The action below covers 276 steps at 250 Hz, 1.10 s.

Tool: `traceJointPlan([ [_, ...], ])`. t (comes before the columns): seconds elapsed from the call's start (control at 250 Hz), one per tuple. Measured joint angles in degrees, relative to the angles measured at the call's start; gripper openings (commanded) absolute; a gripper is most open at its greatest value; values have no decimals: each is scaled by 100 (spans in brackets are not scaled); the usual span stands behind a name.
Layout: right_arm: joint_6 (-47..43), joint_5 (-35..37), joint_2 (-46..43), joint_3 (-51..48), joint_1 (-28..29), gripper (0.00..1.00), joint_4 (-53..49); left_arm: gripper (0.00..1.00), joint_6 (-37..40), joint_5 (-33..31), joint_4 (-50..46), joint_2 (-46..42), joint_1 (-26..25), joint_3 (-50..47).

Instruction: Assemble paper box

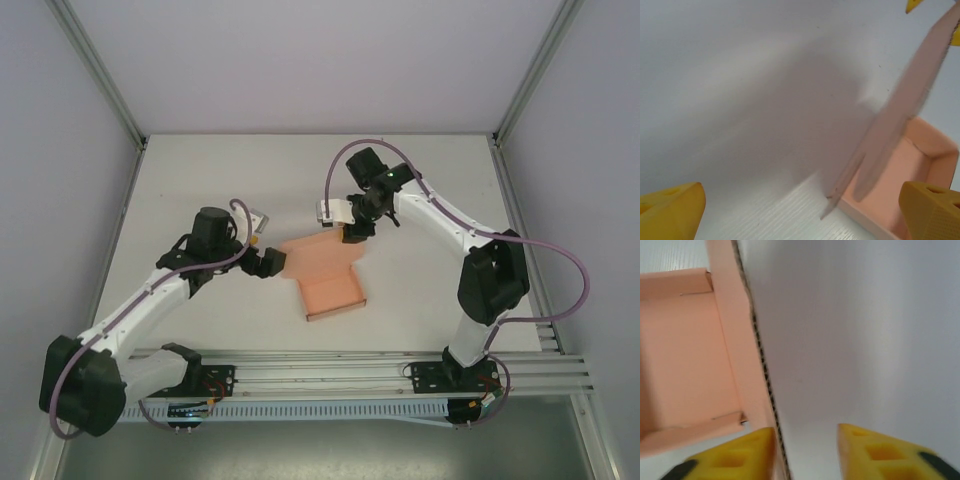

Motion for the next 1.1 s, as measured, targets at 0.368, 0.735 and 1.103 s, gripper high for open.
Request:
traceJointPlan([
  [0.368, -4, 192, -289, -57, -46, 61, -549, 85, 1272, 1211, -568, 1204, 0, 1082],
  [0.735, 251, 385, -208, -59, -94, 46, -975, 47, 1569, 1294, -1091, 1550, -232, 1241],
  [1.103, 581, 645, 120, -59, -94, 0, -1069, 3, 1635, 586, -1270, 1818, -688, 1377],
])
